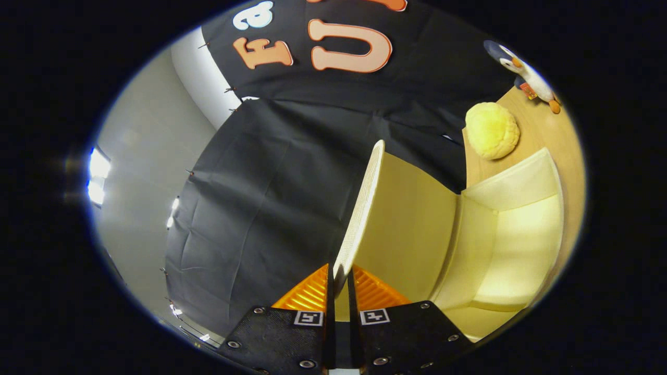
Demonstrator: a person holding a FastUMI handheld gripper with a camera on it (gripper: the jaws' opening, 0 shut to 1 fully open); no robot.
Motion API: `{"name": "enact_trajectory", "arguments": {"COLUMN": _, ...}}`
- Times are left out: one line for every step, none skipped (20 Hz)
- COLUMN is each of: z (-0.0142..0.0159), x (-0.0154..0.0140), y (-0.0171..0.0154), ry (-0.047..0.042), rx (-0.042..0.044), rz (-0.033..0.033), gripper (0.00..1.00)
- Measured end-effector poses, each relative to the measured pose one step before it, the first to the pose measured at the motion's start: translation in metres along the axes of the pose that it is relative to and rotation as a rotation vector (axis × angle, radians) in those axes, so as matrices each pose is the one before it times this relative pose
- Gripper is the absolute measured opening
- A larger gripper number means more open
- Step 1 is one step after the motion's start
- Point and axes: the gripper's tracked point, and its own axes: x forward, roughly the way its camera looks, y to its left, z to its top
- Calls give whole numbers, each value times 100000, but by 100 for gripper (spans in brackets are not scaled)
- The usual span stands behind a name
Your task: Open the storage box then place both shoes into the box .Put the left shoe in first, then the right shoe, with the right side of both shoes facing outward in a uniform manner.
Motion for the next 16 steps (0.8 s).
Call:
{"name": "enact_trajectory", "arguments": {"z": -262, "x": 932, "y": 201, "ry": 1172, "rx": -819, "rz": -672, "gripper": 12}}
{"name": "enact_trajectory", "arguments": {"z": -180, "x": 859, "y": 87, "ry": 1164, "rx": -552, "rz": -615, "gripper": 12}}
{"name": "enact_trajectory", "arguments": {"z": -179, "x": 970, "y": 46, "ry": 1089, "rx": -455, "rz": -480, "gripper": 12}}
{"name": "enact_trajectory", "arguments": {"z": -188, "x": 950, "y": -25, "ry": 905, "rx": -159, "rz": -663, "gripper": 13}}
{"name": "enact_trajectory", "arguments": {"z": -221, "x": 900, "y": 10, "ry": 842, "rx": 76, "rz": -550, "gripper": 13}}
{"name": "enact_trajectory", "arguments": {"z": -203, "x": 1047, "y": -87, "ry": 867, "rx": 110, "rz": -720, "gripper": 14}}
{"name": "enact_trajectory", "arguments": {"z": -413, "x": 912, "y": -105, "ry": 969, "rx": 39, "rz": -566, "gripper": 14}}
{"name": "enact_trajectory", "arguments": {"z": -285, "x": 988, "y": -38, "ry": 999, "rx": 191, "rz": -789, "gripper": 15}}
{"name": "enact_trajectory", "arguments": {"z": -200, "x": 836, "y": 145, "ry": 854, "rx": 238, "rz": -738, "gripper": 15}}
{"name": "enact_trajectory", "arguments": {"z": -291, "x": 948, "y": -171, "ry": 696, "rx": -32, "rz": -1235, "gripper": 15}}
{"name": "enact_trajectory", "arguments": {"z": -114, "x": 941, "y": -145, "ry": 557, "rx": -302, "rz": -1555, "gripper": 15}}
{"name": "enact_trajectory", "arguments": {"z": -200, "x": 867, "y": -705, "ry": 149, "rx": -957, "rz": -3604, "gripper": 18}}
{"name": "enact_trajectory", "arguments": {"z": 14, "x": 1086, "y": -915, "ry": 96, "rx": -1617, "rz": -4498, "gripper": 20}}
{"name": "enact_trajectory", "arguments": {"z": 55, "x": 1187, "y": -1324, "ry": 290, "rx": -1828, "rz": -5465, "gripper": 23}}
{"name": "enact_trajectory", "arguments": {"z": -593, "x": -104, "y": -911, "ry": 735, "rx": -1533, "rz": -5054, "gripper": 26}}
{"name": "enact_trajectory", "arguments": {"z": -368, "x": 202, "y": -711, "ry": 1057, "rx": -1047, "rz": -2868, "gripper": 33}}
